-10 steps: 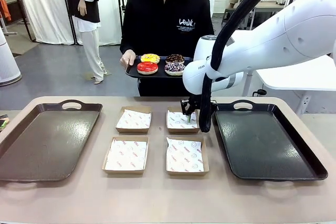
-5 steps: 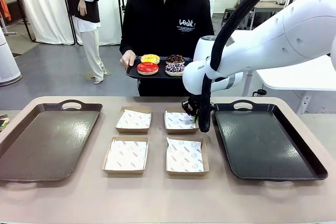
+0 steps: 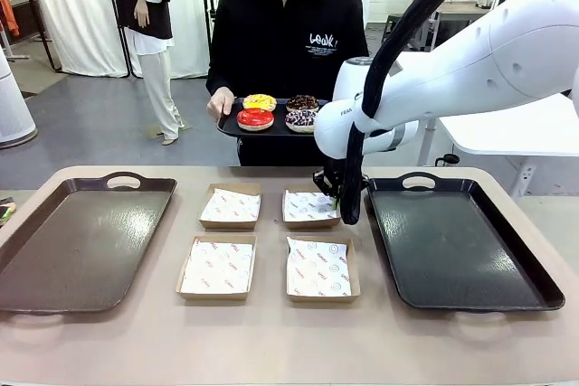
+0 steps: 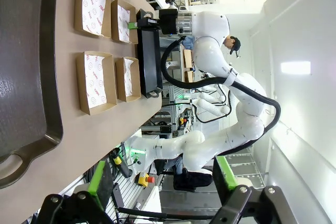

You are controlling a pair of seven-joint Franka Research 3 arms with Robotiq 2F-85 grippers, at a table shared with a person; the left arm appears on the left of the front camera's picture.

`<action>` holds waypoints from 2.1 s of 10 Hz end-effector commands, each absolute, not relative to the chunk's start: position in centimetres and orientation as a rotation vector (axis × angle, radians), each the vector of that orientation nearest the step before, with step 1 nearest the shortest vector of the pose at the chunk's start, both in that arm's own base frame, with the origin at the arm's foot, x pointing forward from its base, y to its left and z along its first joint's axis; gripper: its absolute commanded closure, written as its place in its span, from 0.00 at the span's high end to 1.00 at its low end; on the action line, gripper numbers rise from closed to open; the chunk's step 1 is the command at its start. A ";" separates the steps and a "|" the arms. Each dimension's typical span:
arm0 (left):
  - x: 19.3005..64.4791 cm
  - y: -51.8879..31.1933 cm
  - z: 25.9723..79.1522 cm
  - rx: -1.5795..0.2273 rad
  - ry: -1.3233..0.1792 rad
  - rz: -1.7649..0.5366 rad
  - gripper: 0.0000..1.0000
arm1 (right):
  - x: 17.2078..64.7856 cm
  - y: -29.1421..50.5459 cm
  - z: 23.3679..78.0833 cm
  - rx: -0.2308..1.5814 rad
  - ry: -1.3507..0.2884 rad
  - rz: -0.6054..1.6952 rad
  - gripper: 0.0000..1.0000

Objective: Individually package the donuts and arrange them on the tray.
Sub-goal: Pick up one Paper togo box, then place the picked Paper togo box on the Handle tray while simultaneously picking up another Paper togo box from the table with the other hand.

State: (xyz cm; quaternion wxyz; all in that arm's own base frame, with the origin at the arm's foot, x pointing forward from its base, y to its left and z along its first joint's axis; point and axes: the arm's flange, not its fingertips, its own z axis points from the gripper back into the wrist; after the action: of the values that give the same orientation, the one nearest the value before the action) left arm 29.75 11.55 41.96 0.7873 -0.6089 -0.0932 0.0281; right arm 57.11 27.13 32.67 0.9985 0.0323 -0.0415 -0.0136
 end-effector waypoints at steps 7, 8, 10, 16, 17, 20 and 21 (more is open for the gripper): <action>29.6 11.7 42.1 -1.321 -0.210 0.054 1.00 | 55.3 26.8 48.4 0.015 -0.107 -0.060 0.00; 29.6 11.7 42.1 -1.321 -0.210 0.054 1.00 | 55.8 26.9 49.7 0.009 -0.091 -0.051 0.00; 29.6 11.7 42.1 -1.321 -0.210 0.054 1.00 | 56.9 27.0 51.4 -0.017 -0.075 -0.030 0.00; 29.6 11.7 42.1 -1.321 -0.210 0.054 1.00 | 56.6 26.7 51.3 0.000 -0.064 -0.048 0.00; 29.6 11.7 42.1 -1.321 -0.210 0.054 1.00 | 56.6 26.7 51.3 0.000 -0.064 -0.048 0.00; 29.6 11.7 42.1 -1.321 -0.210 0.054 1.00 | 56.6 26.7 51.3 0.000 -0.064 -0.048 0.00; 29.6 11.7 42.1 -1.321 -0.210 0.054 1.00 | 56.6 26.7 51.3 0.000 -0.064 -0.048 0.00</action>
State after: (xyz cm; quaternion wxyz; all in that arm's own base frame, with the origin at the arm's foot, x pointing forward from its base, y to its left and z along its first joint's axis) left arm 29.76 11.55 41.95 0.7873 -0.6088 -0.0930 0.0281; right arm 57.16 26.80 51.57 0.9994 -0.0017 -0.0315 -0.0122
